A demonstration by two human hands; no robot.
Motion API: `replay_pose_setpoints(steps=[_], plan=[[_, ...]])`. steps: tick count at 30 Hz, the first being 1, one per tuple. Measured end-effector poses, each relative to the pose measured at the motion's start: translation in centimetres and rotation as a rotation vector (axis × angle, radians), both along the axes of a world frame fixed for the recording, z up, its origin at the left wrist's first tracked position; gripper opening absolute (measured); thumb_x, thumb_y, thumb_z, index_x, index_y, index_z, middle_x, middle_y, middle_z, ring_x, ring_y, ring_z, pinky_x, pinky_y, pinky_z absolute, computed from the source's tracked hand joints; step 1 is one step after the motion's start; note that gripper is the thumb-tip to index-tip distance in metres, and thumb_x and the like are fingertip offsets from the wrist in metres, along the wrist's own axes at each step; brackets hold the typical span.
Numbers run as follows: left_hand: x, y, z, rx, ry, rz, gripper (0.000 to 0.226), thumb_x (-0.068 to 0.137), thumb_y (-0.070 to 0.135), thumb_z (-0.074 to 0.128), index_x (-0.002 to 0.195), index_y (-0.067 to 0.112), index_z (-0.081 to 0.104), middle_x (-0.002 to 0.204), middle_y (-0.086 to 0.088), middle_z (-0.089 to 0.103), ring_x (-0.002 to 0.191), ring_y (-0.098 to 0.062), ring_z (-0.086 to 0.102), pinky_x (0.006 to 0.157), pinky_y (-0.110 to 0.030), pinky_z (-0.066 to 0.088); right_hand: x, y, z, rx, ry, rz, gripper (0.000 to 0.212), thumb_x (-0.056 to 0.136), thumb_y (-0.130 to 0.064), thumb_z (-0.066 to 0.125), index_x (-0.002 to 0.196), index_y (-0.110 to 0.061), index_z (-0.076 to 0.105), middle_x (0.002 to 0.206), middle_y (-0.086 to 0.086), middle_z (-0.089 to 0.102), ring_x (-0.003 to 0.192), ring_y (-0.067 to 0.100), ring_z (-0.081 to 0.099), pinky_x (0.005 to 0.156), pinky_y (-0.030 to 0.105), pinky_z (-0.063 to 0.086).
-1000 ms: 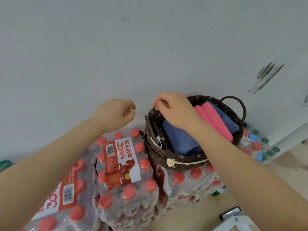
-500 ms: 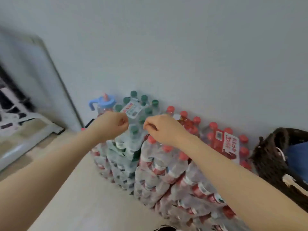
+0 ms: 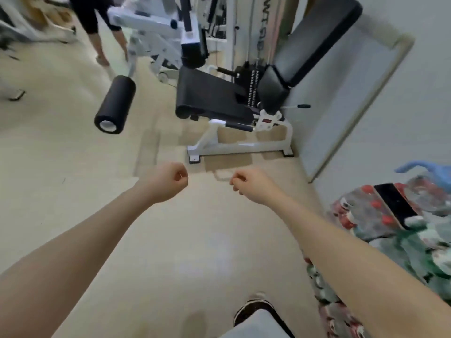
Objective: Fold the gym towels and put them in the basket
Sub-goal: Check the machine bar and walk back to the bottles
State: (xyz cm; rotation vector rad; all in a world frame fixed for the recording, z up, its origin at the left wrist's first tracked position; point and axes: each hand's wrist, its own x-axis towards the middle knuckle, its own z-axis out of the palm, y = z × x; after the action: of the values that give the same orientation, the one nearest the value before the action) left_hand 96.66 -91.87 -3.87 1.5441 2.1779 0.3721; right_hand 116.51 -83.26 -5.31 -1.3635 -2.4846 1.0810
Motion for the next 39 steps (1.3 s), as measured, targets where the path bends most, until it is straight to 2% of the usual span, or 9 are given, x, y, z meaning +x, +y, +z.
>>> replay_pose_setpoints(steps=[8, 14, 17, 21, 26, 30, 32, 36, 39], plan=[[-13.8, -1.7, -2.4, 0.02, -0.045, 0.269, 0.017, 0.086, 0.019, 0.047, 0.092, 0.016, 0.063, 0.09, -0.001, 0.066, 0.084, -0.021, 0.059, 0.078, -0.034, 0.05, -17.1, 3.3, -1.9, -0.032, -0.09, 0.308, 0.025, 0.09, -0.013, 0.043, 0.091, -0.004, 0.066, 0.082, -0.003, 0.062, 0.087, 0.025, 0.064, 0.078, 0.04, 0.052], [-26.4, 3.3, -2.3, 0.043, -0.033, 0.388, 0.02, 0.086, 0.018, 0.046, 0.096, 0.014, 0.063, 0.095, -0.002, 0.065, 0.087, -0.023, 0.06, 0.079, -0.035, 0.051, -31.1, 10.9, -2.5, -0.022, -0.079, 0.376, 0.022, 0.089, -0.014, 0.042, 0.078, -0.016, 0.061, 0.08, -0.006, 0.064, 0.084, 0.023, 0.064, 0.076, 0.037, 0.052], [-33.2, 6.6, -0.9, 0.049, -0.027, 0.44, 0.019, 0.086, 0.019, 0.045, 0.094, 0.016, 0.062, 0.096, -0.002, 0.065, 0.087, -0.023, 0.06, 0.08, -0.038, 0.052, -38.8, 14.7, -1.2, 0.003, -0.049, 0.418, 0.024, 0.09, -0.012, 0.042, 0.087, -0.008, 0.066, 0.082, -0.003, 0.065, 0.081, 0.021, 0.063, 0.076, 0.036, 0.052], [-40.3, 10.1, -0.1, 0.085, -0.055, 0.485, 0.019, 0.087, 0.018, 0.045, 0.096, 0.014, 0.061, 0.098, 0.0, 0.063, 0.088, -0.023, 0.06, 0.078, -0.037, 0.05, -47.4, 18.1, -0.4, 0.006, -0.049, 0.477, 0.024, 0.09, -0.014, 0.042, 0.089, -0.011, 0.066, 0.082, -0.004, 0.065, 0.08, 0.017, 0.061, 0.078, 0.035, 0.051], [-48.5, 13.1, -1.4, 0.052, -0.099, 0.503, 0.019, 0.088, 0.022, 0.045, 0.099, 0.017, 0.059, 0.1, 0.002, 0.063, 0.088, -0.025, 0.062, 0.079, -0.038, 0.052, -55.7, 20.5, -1.4, -0.047, -0.082, 0.494, 0.022, 0.09, -0.014, 0.043, 0.084, -0.013, 0.064, 0.083, -0.001, 0.065, 0.083, 0.021, 0.063, 0.069, 0.03, 0.048], [-54.7, 15.7, -1.9, 0.062, -0.093, 0.467, 0.02, 0.089, 0.022, 0.045, 0.103, 0.018, 0.058, 0.099, 0.005, 0.06, 0.088, -0.023, 0.06, 0.077, -0.033, 0.049, -61.3, 22.8, -1.7, -0.037, -0.078, 0.473, 0.022, 0.091, -0.013, 0.043, 0.081, -0.014, 0.062, 0.083, -0.001, 0.066, 0.082, 0.02, 0.063, 0.071, 0.03, 0.049], [-63.8, 18.8, -2.9, 0.097, -0.092, 0.435, 0.019, 0.089, 0.021, 0.046, 0.102, 0.016, 0.058, 0.098, 0.003, 0.06, 0.085, -0.021, 0.057, 0.074, -0.03, 0.046, -69.6, 25.4, -3.2, -0.03, -0.045, 0.398, 0.022, 0.09, -0.012, 0.043, 0.078, -0.014, 0.061, 0.081, -0.002, 0.064, 0.08, 0.018, 0.062, 0.071, 0.03, 0.049], [-71.1, 21.6, -3.3, 0.149, -0.113, 0.372, 0.019, 0.089, 0.019, 0.046, 0.103, 0.013, 0.059, 0.096, 0.002, 0.059, 0.082, -0.019, 0.053, 0.07, -0.024, 0.038, -76.4, 27.8, -3.6, -0.052, -0.017, 0.332, 0.021, 0.089, -0.011, 0.044, 0.076, -0.014, 0.061, 0.077, -0.002, 0.064, 0.072, 0.015, 0.059, 0.069, 0.028, 0.049], [-80.8, 24.9, -2.6, 0.101, -0.08, 0.286, 0.02, 0.089, 0.019, 0.046, 0.104, 0.014, 0.059, 0.098, 0.001, 0.061, 0.084, -0.019, 0.054, 0.074, -0.025, 0.042, -85.1, 30.1, -3.2, -0.07, 0.005, 0.239, 0.021, 0.09, -0.012, 0.045, 0.079, -0.014, 0.063, 0.077, -0.003, 0.065, 0.071, 0.013, 0.059, 0.07, 0.027, 0.05]])
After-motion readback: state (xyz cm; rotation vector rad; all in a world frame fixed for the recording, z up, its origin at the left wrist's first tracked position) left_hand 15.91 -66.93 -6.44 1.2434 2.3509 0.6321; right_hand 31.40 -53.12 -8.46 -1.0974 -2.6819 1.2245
